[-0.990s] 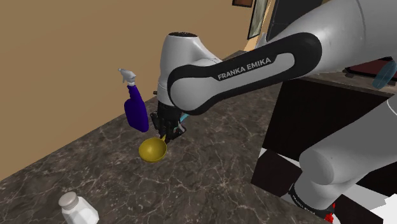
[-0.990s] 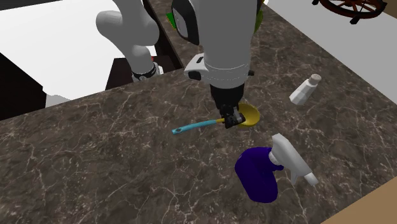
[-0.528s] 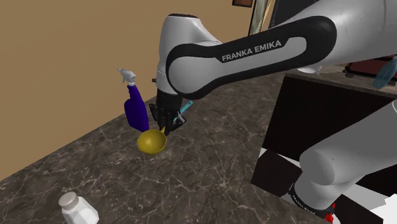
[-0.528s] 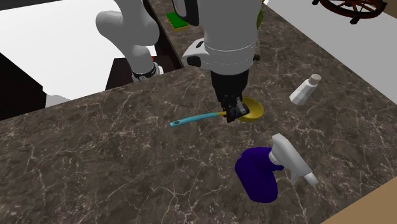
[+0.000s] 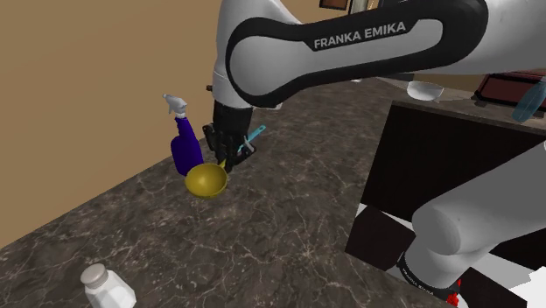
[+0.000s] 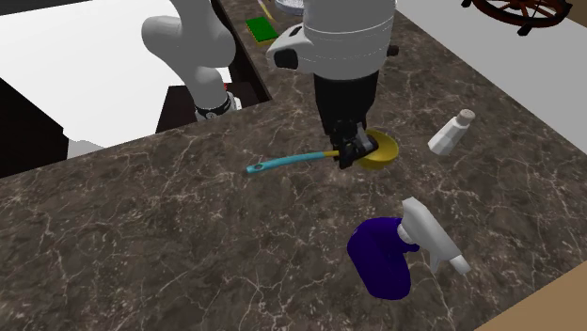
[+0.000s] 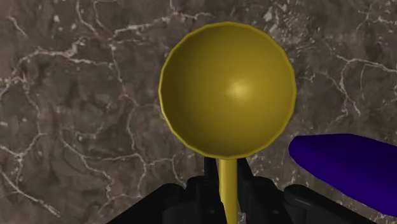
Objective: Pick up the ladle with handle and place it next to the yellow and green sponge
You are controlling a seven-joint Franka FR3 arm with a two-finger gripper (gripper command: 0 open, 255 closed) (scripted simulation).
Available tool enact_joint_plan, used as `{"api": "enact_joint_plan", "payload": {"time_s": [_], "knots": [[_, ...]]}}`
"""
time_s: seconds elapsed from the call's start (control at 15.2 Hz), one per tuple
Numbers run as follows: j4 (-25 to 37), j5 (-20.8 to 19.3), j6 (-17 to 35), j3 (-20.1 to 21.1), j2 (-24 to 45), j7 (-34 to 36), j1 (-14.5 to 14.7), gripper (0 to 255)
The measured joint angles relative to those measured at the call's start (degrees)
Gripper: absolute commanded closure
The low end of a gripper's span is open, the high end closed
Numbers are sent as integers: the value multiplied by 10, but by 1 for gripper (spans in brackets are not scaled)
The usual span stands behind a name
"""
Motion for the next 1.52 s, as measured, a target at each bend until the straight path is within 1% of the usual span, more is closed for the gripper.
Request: {"api": "enact_joint_plan", "payload": {"time_s": [0.2, 0.33, 0.46, 0.66, 0.86, 1.25, 1.52], "knots": [[19, -2, -20, -4, -2, 3, 0, 255], [6, 16, -34, -19, -31, -2, 16, 255], [-24, 43, -50, -43, -80, -9, 45, 255], [-70, 76, -66, -67, -145, -10, 87, 255], [-113, 102, -88, -89, -209, -5, 129, 255], [-170, 136, -141, -111, -319, 30, 206, 255], [-193, 151, -185, -122, -387, 65, 257, 255]]}}
